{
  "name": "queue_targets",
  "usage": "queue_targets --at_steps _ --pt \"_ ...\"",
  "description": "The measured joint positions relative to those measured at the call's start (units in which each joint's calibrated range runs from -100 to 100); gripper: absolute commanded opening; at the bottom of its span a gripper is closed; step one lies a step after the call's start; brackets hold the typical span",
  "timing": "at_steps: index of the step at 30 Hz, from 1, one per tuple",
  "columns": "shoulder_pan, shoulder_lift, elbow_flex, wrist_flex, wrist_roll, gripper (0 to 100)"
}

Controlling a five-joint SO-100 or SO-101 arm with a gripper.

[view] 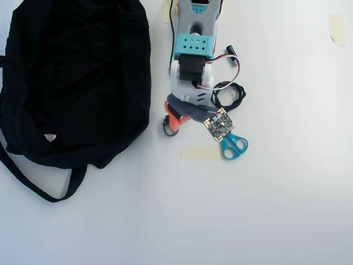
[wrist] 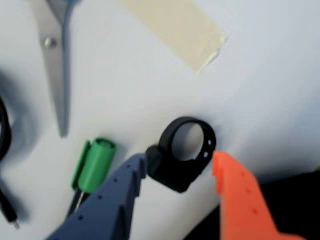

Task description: Put the bike light into the black bag

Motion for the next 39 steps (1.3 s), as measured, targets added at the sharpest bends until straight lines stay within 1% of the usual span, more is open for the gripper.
queue_targets --at_steps 10,20,24,27,30,39 --pt "-0.22 6.89 -5.97 0.0 -2.78 18" --pt "0.15 7.64 -6.13 0.77 -4.74 18" --pt "1.76 7.64 -6.13 1.63 -4.74 18" --pt "3.16 7.64 -6.13 1.63 -4.25 25" --pt "4.04 7.64 -6.13 1.63 -2.54 29" --pt "5.58 8.8 -6.13 1.63 -1.56 29"
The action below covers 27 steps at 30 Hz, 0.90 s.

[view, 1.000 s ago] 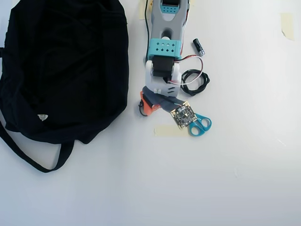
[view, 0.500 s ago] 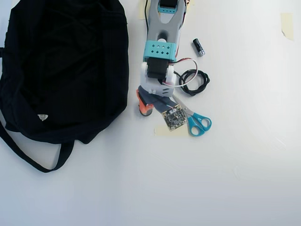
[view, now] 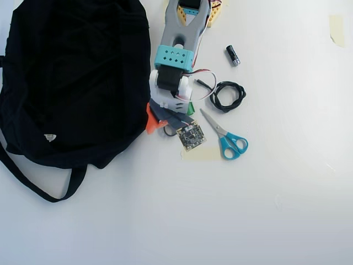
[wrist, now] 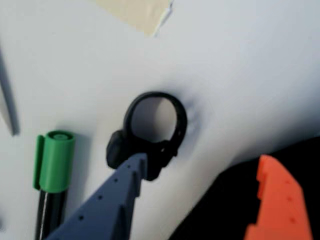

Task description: Put the bike light into the black bag

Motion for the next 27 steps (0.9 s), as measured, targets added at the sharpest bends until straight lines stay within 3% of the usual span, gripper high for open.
queue_targets --at_steps 27 --pt "-0.22 3.99 0.0 -4.81 0.0 29"
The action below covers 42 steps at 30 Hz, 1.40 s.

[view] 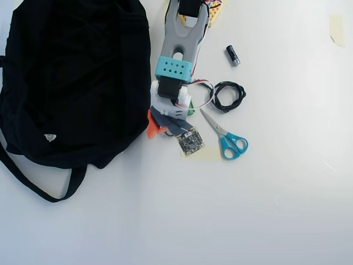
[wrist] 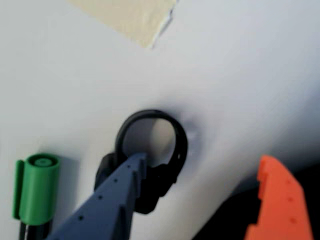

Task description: Put the bike light into the black bag

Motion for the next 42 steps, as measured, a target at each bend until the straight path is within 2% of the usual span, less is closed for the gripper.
queue_targets --at_steps 16,19,21,22,25,42 --pt "-1.76 3.24 -0.08 -0.43 0.29 29" --pt "-1.32 3.24 -0.08 -0.43 0.29 23" --pt "-1.62 3.32 -0.08 -0.43 0.29 17" --pt "-1.84 3.32 -0.08 -0.43 0.29 10" --pt "-2.2 3.32 -0.08 -0.43 0.29 2" --pt "-2.72 3.32 0.0 -0.26 0.2 2"
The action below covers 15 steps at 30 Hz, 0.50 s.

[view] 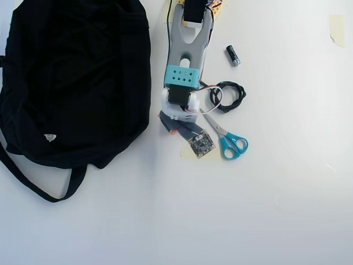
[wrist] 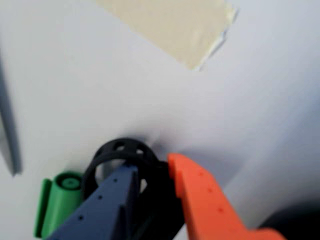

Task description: Put the bike light into the black bag

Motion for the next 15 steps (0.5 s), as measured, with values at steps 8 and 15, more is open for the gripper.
queue_targets --at_steps 8,15 --pt "-0.73 0.08 -4.17 7.73 -0.29 2" --pt "-0.96 0.08 -11.64 16.06 -0.29 2"
